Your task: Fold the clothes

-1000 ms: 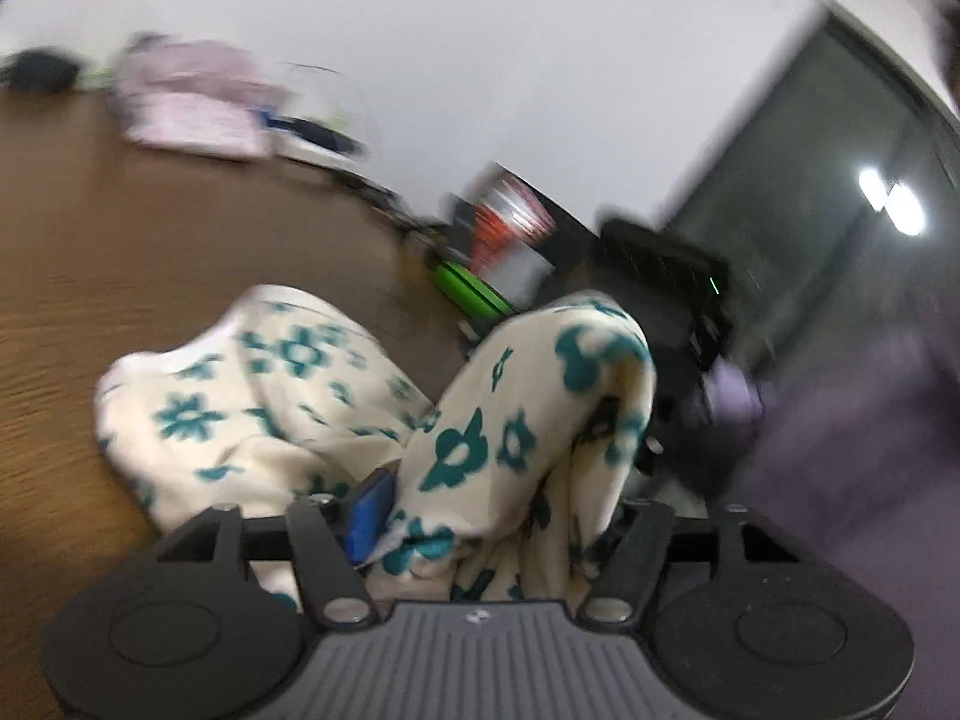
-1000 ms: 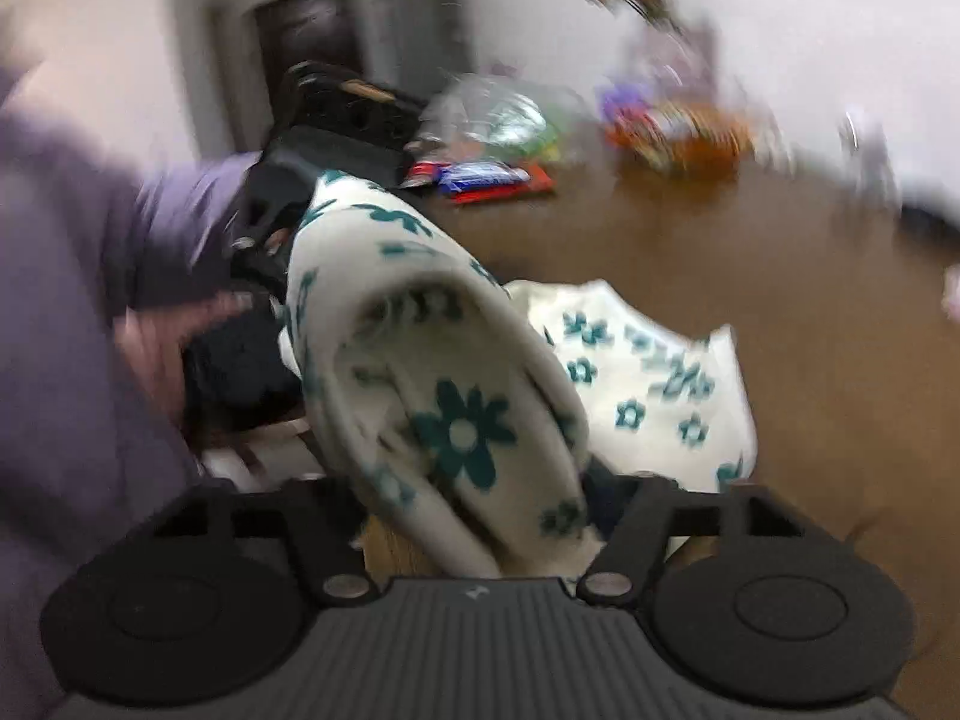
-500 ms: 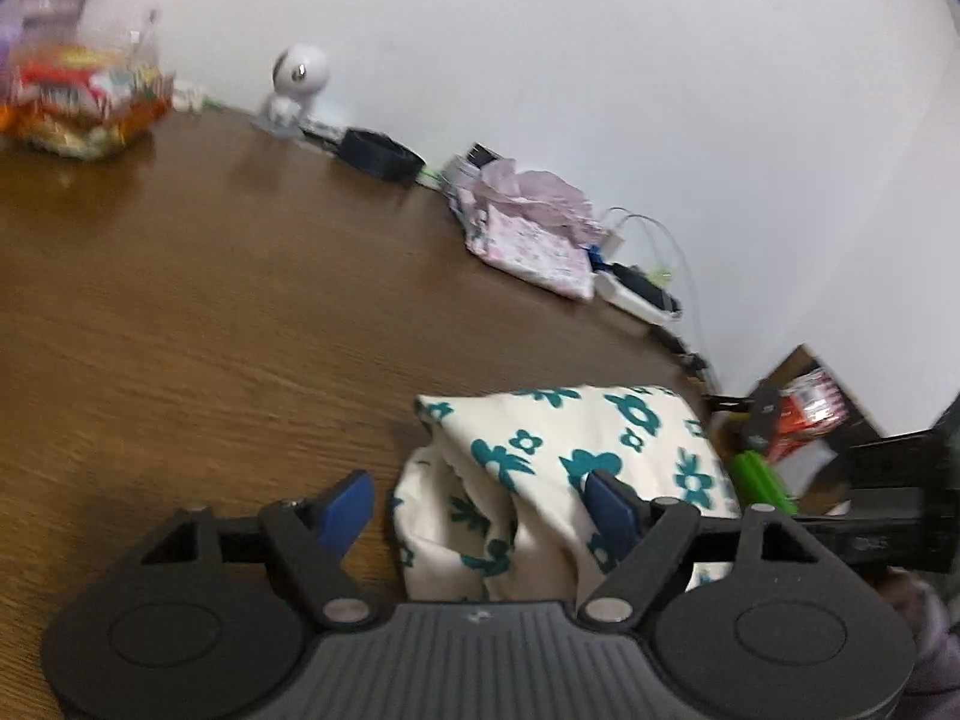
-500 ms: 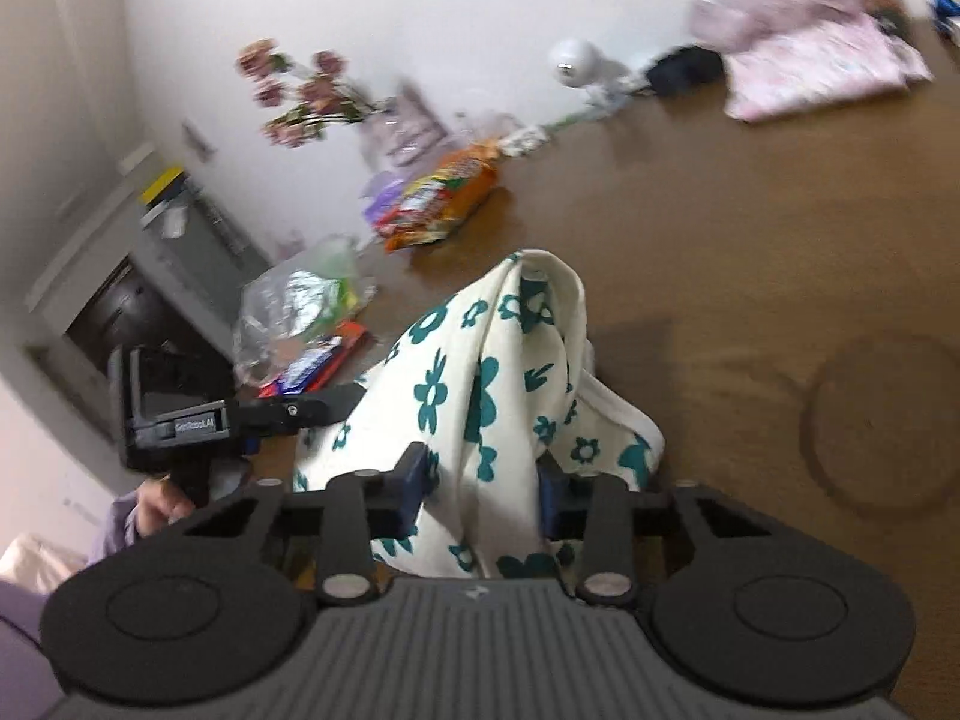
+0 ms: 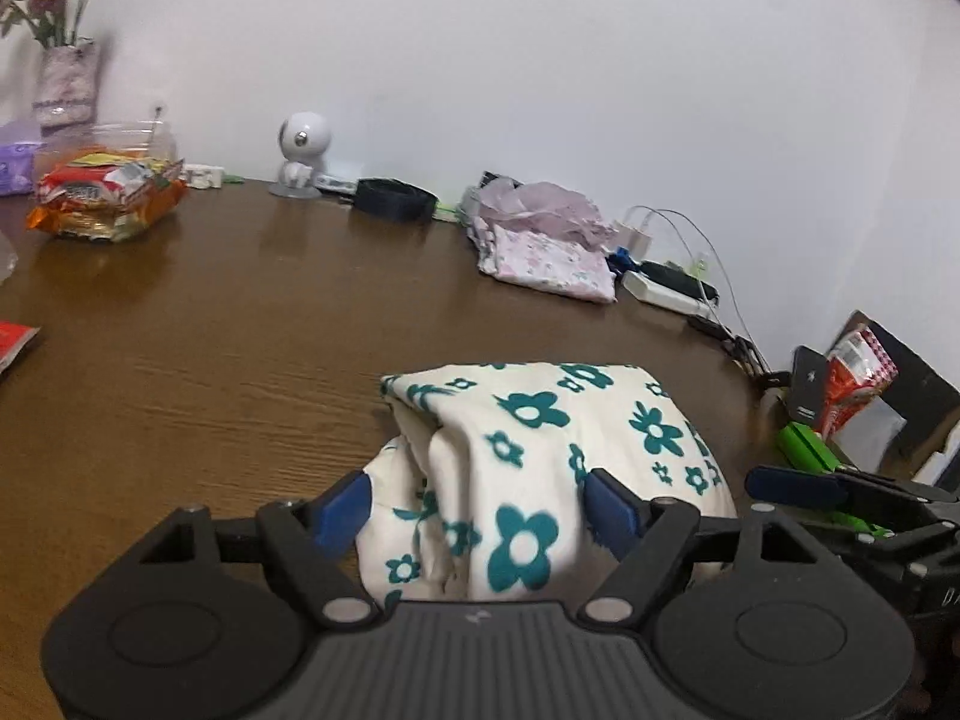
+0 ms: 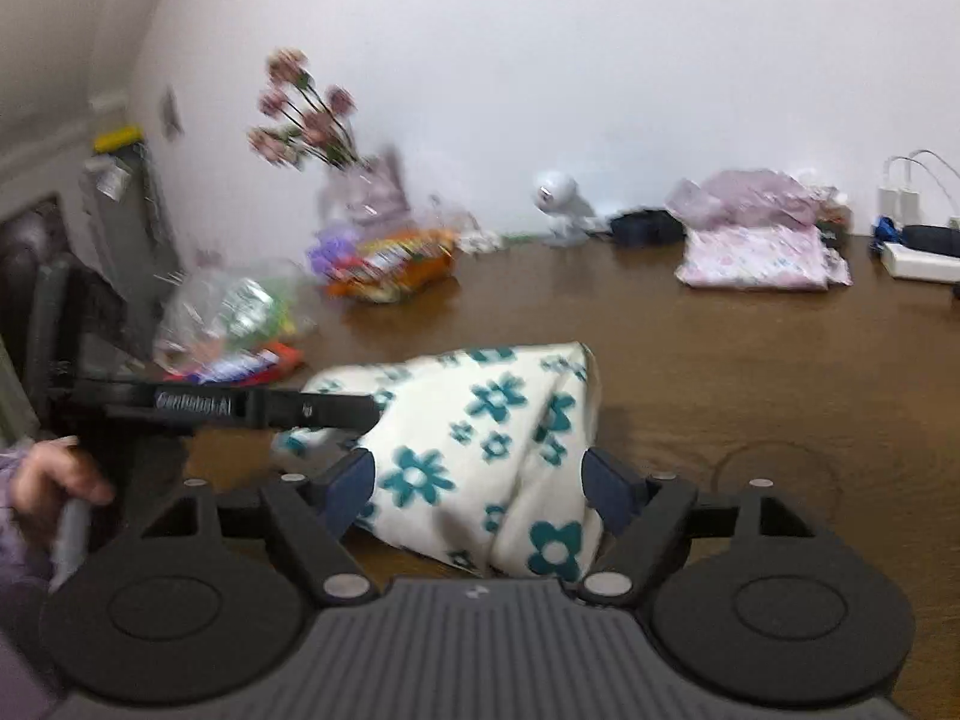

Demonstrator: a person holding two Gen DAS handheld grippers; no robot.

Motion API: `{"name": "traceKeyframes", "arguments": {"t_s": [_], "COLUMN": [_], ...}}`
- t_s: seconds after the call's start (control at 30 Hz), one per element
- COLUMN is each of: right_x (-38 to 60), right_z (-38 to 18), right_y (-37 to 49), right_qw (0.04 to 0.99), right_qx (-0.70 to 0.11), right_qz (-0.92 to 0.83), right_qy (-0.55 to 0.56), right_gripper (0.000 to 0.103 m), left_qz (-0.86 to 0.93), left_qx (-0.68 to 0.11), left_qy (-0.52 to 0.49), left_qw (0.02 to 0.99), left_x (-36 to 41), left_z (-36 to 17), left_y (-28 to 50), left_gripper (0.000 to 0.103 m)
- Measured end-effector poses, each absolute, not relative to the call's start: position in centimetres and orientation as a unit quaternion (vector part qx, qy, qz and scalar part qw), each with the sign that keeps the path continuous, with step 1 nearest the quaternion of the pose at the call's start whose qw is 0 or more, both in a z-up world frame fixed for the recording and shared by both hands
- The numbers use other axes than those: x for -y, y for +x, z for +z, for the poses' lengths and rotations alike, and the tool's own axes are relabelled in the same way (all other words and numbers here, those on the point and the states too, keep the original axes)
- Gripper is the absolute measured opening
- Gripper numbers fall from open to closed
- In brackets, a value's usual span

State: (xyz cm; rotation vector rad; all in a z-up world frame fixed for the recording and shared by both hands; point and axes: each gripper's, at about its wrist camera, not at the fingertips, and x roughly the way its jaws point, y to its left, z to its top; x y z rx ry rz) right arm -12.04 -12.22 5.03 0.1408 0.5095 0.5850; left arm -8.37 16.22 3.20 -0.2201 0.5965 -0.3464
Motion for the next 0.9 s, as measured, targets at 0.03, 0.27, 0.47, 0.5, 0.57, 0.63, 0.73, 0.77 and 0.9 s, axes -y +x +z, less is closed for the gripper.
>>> {"name": "traceKeyframes", "arguments": {"t_s": [0.03, 0.27, 0.47, 0.5, 0.57, 0.63, 0.73, 0.77, 0.9], "right_x": [12.0, 11.3, 10.2, 10.2, 10.3, 10.7, 12.1, 13.0, 15.3], "right_z": [4.8, 4.4, 3.1, 2.7, 1.8, 1.0, 0.5, 0.1, -0.6], "right_y": [-11.8, -11.3, -10.2, -9.8, -8.7, -7.7, -6.0, -5.5, -5.4], "right_qw": [0.924, 0.921, 0.907, 0.904, 0.892, 0.877, 0.844, 0.826, 0.806], "right_qx": [-0.252, -0.251, -0.278, -0.285, -0.299, -0.308, -0.339, -0.345, -0.325], "right_qz": [0.280, 0.287, 0.299, 0.299, 0.304, 0.320, 0.340, 0.353, 0.352], "right_qy": [0.070, 0.084, 0.103, 0.114, 0.146, 0.183, 0.239, 0.273, 0.348], "right_gripper": [0.078, 0.093, 0.083, 0.083, 0.083, 0.076, 0.033, 0.026, 0.014], "left_qz": [-0.164, -0.159, -0.156, -0.156, -0.155, -0.150, -0.143, -0.144, -0.147], "left_qx": [-0.292, -0.290, -0.294, -0.295, -0.294, -0.293, -0.286, -0.284, -0.281], "left_qy": [-0.105, -0.116, -0.134, -0.138, -0.146, -0.149, -0.161, -0.166, -0.171], "left_qw": [0.936, 0.936, 0.933, 0.933, 0.932, 0.932, 0.934, 0.933, 0.933], "left_x": [-16.0, -16.1, -16.2, -16.2, -16.3, -16.4, -16.7, -16.8, -17.6], "left_z": [2.9, 2.3, 1.7, 1.5, 1.1, 0.8, 0.3, 0.2, 0.6], "left_y": [-8.4, -8.6, -8.5, -8.5, -8.6, -8.7, -8.9, -9.0, -9.4], "left_gripper": [0.077, 0.081, 0.082, 0.082, 0.082, 0.083, 0.083, 0.083, 0.082]}}
